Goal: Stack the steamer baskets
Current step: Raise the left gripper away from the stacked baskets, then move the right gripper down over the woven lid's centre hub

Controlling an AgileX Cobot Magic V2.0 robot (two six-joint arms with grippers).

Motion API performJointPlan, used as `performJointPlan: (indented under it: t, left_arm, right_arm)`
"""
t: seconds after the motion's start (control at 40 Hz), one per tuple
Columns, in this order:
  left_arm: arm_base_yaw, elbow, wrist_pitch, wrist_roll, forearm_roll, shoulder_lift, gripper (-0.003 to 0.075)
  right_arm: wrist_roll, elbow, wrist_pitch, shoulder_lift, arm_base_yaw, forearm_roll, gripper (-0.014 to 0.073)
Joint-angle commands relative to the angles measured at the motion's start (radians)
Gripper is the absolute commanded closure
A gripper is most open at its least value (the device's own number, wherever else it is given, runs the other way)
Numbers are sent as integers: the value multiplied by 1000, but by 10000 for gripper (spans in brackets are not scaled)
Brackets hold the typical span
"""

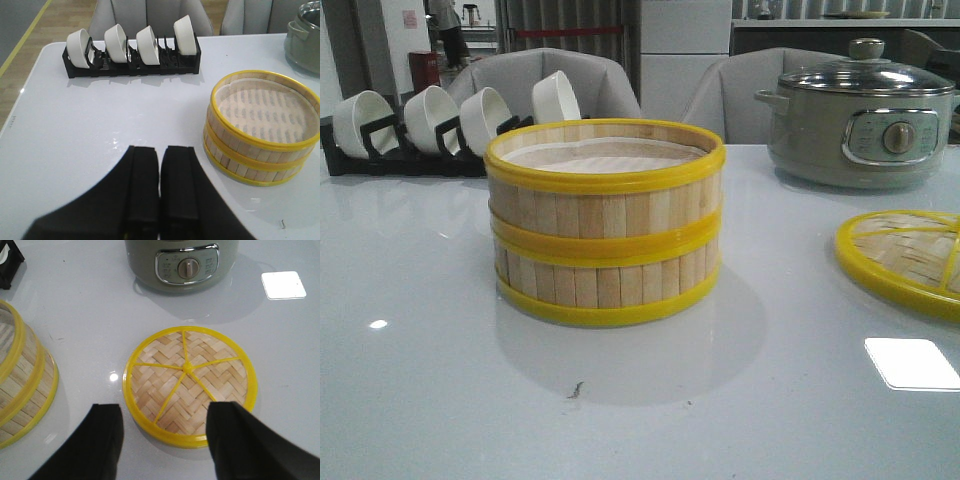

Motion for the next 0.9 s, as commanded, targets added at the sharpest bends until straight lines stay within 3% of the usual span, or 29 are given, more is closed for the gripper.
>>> performJointPlan:
  t: [0.0,0.33,0.88]
  left_arm:
    - [-8,21,-130,-38,-3,-30,633]
    - [-8,127,-238,-47,-3,-38,633]
    - [-8,149,-267,-47,3,-34,635]
  right_arm:
    - [-6,-40,-70,-6,-1,0,109]
    - [-6,-40,-67,-6,-1,0,109]
    - [-6,-40,-69,-6,-1,0,109]
